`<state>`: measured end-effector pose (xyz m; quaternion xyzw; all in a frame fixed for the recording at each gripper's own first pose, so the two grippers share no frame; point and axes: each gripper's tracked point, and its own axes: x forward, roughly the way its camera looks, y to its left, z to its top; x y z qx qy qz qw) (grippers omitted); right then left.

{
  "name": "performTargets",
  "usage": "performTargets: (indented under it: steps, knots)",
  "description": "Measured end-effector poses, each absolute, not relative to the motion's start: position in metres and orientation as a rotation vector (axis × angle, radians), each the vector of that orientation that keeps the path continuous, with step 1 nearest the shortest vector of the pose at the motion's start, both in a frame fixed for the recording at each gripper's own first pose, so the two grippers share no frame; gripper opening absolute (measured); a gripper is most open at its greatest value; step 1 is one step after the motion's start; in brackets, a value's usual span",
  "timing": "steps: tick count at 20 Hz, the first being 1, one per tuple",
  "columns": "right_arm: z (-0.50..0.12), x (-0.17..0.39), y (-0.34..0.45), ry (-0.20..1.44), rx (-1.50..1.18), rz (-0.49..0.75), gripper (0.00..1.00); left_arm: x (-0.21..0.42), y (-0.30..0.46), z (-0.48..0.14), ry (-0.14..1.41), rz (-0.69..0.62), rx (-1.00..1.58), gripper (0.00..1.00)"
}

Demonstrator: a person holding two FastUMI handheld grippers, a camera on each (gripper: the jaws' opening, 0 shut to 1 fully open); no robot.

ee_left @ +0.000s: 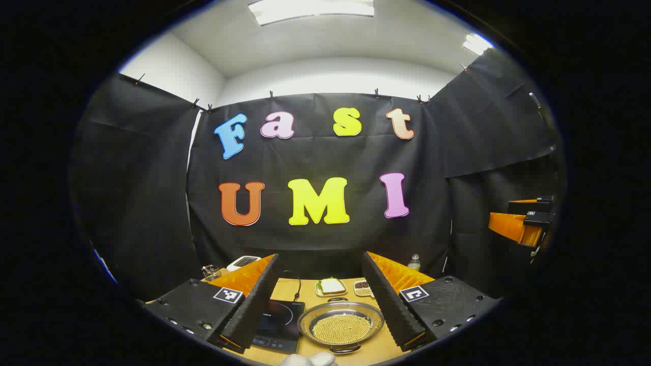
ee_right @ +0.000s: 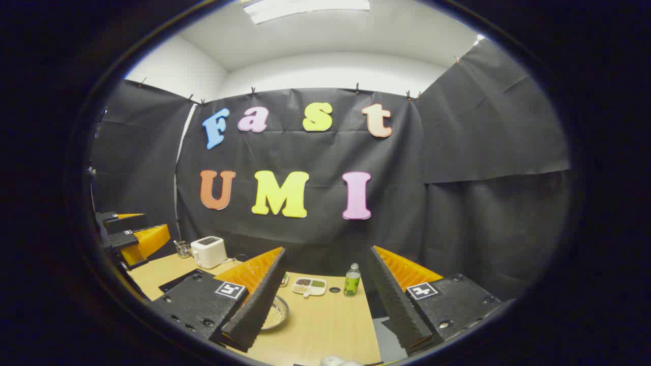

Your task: First push the handle of the pot to place it horizontally, then grasp the pot with both hands and set it on the induction cooktop.

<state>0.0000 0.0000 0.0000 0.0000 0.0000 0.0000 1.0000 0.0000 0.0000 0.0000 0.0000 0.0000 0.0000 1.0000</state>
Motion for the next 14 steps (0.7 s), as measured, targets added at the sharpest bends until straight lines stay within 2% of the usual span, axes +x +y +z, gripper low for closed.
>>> performTargets:
  steps: [11,14]
  knots:
    - [-0.003,0.008,0.025,0.014,0.049,0.019,1.00,-0.007,0.044,0.000,-0.004,0.048,0.020,0.96]
    - [-0.008,0.016,0.046,0.030,0.055,0.064,1.00,-0.012,0.050,-0.008,0.009,0.058,0.016,0.96]
